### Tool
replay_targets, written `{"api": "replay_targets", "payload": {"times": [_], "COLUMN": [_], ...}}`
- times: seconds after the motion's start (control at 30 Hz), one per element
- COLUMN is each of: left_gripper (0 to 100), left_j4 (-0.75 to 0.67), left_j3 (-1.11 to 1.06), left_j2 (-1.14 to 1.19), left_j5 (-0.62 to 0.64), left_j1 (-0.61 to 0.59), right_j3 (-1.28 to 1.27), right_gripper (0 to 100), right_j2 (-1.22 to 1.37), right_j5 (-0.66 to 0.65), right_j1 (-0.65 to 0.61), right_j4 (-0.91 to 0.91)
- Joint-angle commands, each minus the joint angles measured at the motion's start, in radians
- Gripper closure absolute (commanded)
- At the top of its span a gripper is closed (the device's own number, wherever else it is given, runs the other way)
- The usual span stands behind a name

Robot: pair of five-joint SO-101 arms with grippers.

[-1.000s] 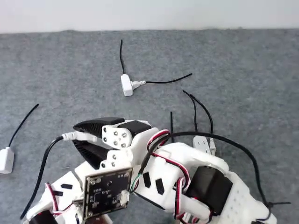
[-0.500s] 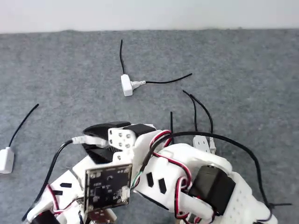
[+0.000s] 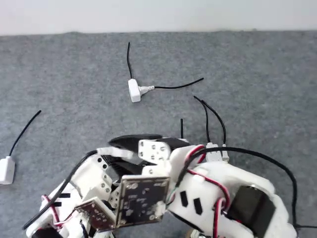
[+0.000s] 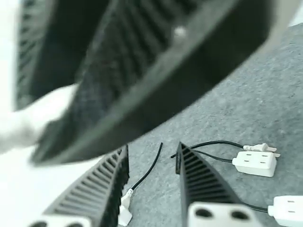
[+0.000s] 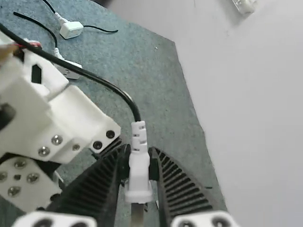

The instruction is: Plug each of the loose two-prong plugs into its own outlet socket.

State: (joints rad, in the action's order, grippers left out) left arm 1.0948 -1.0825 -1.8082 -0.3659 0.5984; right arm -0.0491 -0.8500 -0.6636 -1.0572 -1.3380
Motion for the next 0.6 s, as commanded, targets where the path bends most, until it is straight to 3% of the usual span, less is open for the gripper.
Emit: {"api": "replay_targets", "payload": {"times": [0.0, 0.27, 0.57], "left_gripper": [84, 84, 84], "left_j4": [-0.035, -0.035, -0.031], "left_j3": [0.021, 0.022, 0.022], "left_j2": [-0.012, -0.012, -0.012], "left_j5": [-0.003, 0.037, 0.038], "left_j1": [-0.021, -0.021, -0.018], "right_j3": [0.005, -0.006, -0.319], "right_gripper": [98.9, 98.9, 98.9], "right_j2": [-0.031, -0.104, -0.136], "right_j5": [0.012, 0.012, 0.011], "right_j1": [0.030, 0.116, 0.209], "right_j4": [-0.064, -0.160, -0.027]}}
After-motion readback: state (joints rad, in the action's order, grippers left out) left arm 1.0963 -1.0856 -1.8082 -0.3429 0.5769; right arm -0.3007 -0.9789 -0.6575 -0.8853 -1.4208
